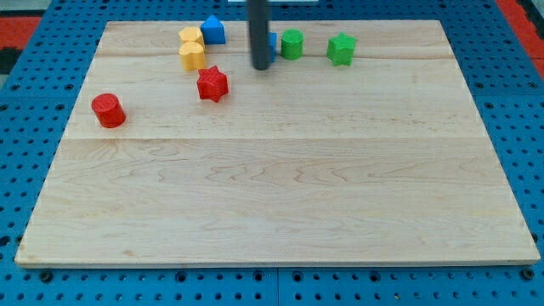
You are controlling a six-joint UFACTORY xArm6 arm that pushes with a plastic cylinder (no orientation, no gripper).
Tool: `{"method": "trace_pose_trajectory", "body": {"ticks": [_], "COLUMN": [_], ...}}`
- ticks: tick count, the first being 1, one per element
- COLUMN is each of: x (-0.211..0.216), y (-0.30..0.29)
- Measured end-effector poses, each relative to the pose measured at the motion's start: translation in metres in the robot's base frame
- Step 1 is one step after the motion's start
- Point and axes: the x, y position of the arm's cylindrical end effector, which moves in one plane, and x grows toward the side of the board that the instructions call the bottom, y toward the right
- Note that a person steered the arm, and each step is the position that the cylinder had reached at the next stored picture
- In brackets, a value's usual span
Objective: Push the green circle along with the blue cube to the center top
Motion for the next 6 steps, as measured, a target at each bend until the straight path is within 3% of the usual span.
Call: {"method": "trace_pose_trajectory", "body": {"ticks": [1, 3, 5, 6], "x": [-0.003, -0.029, -0.045, -0.043], "y": [0.051, 0.070, -0.029, 0.011]}}
